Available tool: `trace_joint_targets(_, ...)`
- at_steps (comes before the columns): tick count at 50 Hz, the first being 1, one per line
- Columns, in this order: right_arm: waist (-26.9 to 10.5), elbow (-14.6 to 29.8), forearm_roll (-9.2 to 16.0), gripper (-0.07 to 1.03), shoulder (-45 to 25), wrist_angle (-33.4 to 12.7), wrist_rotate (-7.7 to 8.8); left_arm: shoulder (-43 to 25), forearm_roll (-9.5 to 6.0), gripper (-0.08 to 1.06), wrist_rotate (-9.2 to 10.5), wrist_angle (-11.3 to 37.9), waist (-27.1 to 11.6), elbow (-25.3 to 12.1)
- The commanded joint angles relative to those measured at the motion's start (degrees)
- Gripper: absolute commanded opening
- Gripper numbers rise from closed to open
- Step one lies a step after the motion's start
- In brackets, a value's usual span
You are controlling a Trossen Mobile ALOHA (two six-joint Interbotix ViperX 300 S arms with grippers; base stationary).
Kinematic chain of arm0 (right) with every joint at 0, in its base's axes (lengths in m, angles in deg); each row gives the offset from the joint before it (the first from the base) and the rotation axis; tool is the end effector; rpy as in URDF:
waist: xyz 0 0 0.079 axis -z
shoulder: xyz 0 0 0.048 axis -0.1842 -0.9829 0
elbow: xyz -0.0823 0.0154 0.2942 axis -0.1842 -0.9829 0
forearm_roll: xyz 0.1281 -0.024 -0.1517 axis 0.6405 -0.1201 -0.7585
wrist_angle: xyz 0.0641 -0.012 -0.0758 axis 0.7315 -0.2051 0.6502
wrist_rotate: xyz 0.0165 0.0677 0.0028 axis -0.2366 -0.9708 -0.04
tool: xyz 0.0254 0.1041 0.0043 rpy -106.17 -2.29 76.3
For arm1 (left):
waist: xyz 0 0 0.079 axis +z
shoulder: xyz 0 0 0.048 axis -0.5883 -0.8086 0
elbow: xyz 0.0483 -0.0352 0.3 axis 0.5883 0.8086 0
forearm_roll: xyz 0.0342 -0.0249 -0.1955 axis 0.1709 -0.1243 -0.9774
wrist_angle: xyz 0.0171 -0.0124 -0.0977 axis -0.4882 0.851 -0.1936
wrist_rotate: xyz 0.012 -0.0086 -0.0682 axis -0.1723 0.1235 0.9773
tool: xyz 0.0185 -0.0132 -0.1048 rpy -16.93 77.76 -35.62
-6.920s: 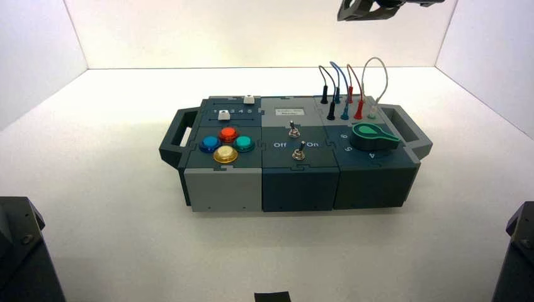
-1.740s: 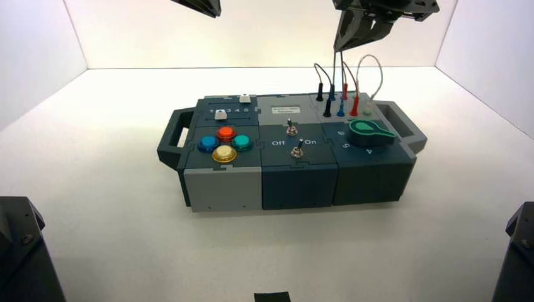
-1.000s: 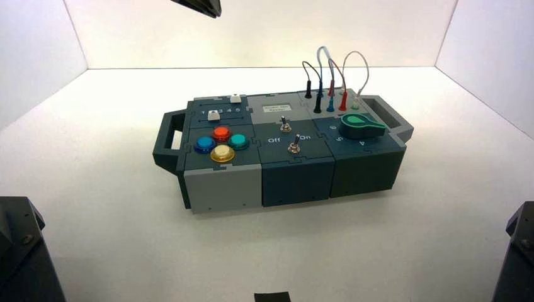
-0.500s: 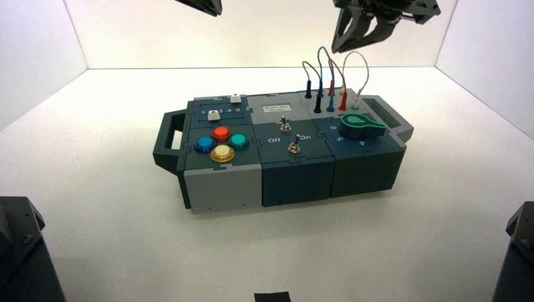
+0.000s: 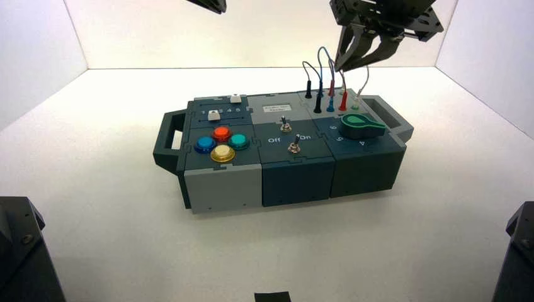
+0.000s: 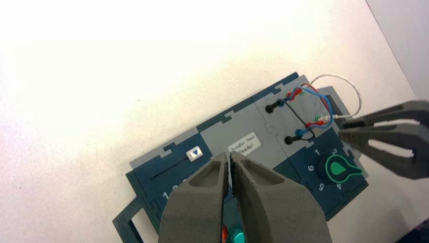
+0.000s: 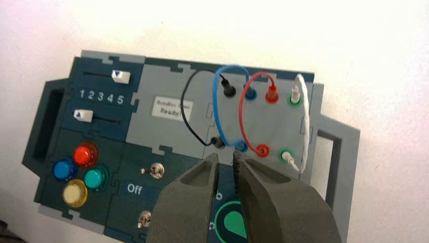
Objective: Pull the blue wire.
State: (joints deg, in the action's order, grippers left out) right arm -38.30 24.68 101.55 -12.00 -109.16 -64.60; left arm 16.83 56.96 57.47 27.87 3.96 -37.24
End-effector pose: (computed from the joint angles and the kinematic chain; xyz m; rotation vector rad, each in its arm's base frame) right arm 0.2761 0.1624 0.1079 0.0206 1.0145 0.4078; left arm 0.2942 -0.2002 0.1732 -0.0475 0.9564 -0.4567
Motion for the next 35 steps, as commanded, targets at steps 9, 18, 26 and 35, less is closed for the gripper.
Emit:
trace_joint_targets(9,-0.09,1.85,0.53,0.26,-2.46,0.18,-0.18,-0.26,0.00,0.03,-0.18,-0.26,-0.26,-2.55)
trace_joint_targets(18,-0.09,3.34,0.53,0.26,-5.71,0.62,0.00,-0.35,0.00,0.03,-0.18,-0.35,-0.26,-2.64)
trace_joint_targets(26,-0.18,4.66,0.44,0.26,-8.00,1.23,0.09,-0.35,0.09,0.03,-0.18,-0.26,-0.26,-2.64)
trace_joint_targets(35,-0.18,6.15,0.35,0.26,-9.93,1.32,0.26,-0.35,0.00,0.03,-0.18,-0.26,-0.26,-2.64)
